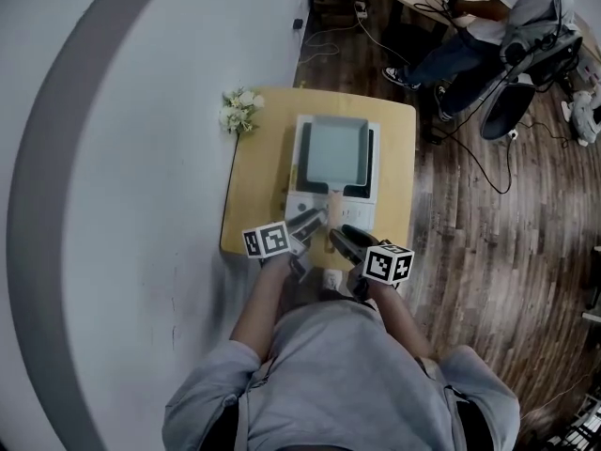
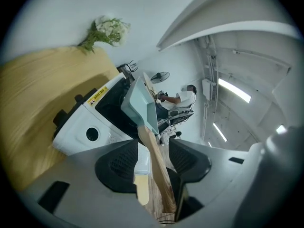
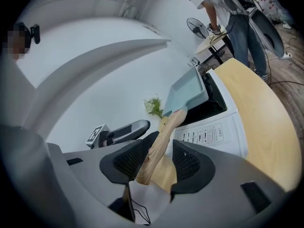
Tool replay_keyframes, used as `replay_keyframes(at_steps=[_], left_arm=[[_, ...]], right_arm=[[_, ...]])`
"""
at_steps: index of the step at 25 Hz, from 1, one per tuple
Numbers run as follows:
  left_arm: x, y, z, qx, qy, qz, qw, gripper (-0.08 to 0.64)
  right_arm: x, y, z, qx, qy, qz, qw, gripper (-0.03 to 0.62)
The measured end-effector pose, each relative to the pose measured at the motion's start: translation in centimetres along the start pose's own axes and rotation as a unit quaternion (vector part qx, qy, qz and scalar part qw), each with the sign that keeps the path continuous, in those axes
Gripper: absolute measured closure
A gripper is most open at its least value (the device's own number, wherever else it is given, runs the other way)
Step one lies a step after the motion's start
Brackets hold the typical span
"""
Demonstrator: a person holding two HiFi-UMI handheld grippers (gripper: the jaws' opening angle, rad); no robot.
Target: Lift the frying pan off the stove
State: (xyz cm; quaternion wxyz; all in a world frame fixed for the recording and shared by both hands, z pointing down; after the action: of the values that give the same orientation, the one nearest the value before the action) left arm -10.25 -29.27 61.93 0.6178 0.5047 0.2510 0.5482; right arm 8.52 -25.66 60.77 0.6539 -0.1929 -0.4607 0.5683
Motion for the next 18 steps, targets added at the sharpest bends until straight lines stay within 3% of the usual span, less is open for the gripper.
replay_keyframes(at_steps=[7,18], left_arm=[[-0.3,1.5,3.0,0.043,0.053,-0.034,0.9971,0.371],[-1.1,2.1,6.6,0.107,0.119,-0.042,0.9863,0.366]], right_arm=[[0.5,-1.1,1.3,-0.044,0.020,0.049,0.998,0.420],[0.5,-1.4,3.2,-0.097,0.047,0.081,0.991,0.422]])
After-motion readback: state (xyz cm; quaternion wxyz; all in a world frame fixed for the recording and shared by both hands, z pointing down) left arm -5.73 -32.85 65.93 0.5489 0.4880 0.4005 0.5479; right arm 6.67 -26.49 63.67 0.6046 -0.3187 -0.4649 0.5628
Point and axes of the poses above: the fingertips, and each gripper's own axes: z forward along the fingers, y to its left, x out of its underside, the point moved 9 cm from there along -z, backward along the fingers, and after that the axes turned 15 degrees about y, right-handed, at the moved point
